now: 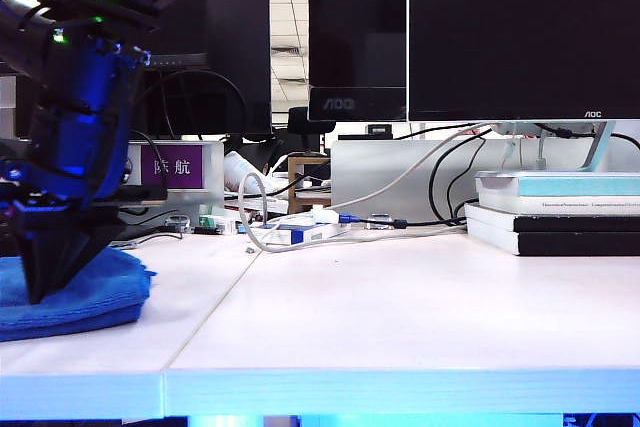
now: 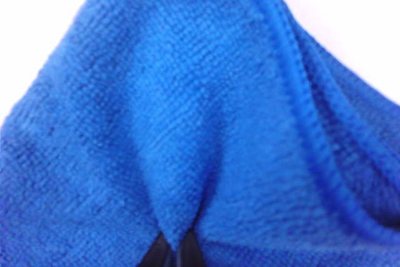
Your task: Wipe the table from right to left using the rag.
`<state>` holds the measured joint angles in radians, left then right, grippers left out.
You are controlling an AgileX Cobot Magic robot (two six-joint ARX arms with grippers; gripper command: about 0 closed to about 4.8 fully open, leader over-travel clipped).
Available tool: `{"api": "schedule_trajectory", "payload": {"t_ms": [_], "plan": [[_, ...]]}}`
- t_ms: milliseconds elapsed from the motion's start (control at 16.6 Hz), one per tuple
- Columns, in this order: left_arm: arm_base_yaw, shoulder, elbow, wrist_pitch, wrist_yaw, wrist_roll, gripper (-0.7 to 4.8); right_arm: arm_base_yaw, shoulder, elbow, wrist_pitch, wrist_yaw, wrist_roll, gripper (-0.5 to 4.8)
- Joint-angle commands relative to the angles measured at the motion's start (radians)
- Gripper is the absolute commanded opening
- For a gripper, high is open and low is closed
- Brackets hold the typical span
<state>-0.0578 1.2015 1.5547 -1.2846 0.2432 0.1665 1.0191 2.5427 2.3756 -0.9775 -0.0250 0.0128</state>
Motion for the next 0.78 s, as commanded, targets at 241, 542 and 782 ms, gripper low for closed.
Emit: {"api": "schedule_trajectory", "payload": {"t_ms": [241, 542, 782], "plan": [[0.275, -0.003, -0.273, 0.190, 0.324, 0.043, -0.05, 0.000, -0.005, 0.005, 0.002, 0.004, -0.002, -0.03], [0.341, 0.019, -0.476, 0.354, 0.371, 0.042, -0.05, -0.001, -0.005, 0.005, 0.001, 0.003, -0.002, -0.03], [0.346, 0.114, -0.593, 0.462, 0.459, 0.037, -0.05, -0.005, -0.005, 0.003, -0.019, 0.000, -0.002, -0.03]]}}
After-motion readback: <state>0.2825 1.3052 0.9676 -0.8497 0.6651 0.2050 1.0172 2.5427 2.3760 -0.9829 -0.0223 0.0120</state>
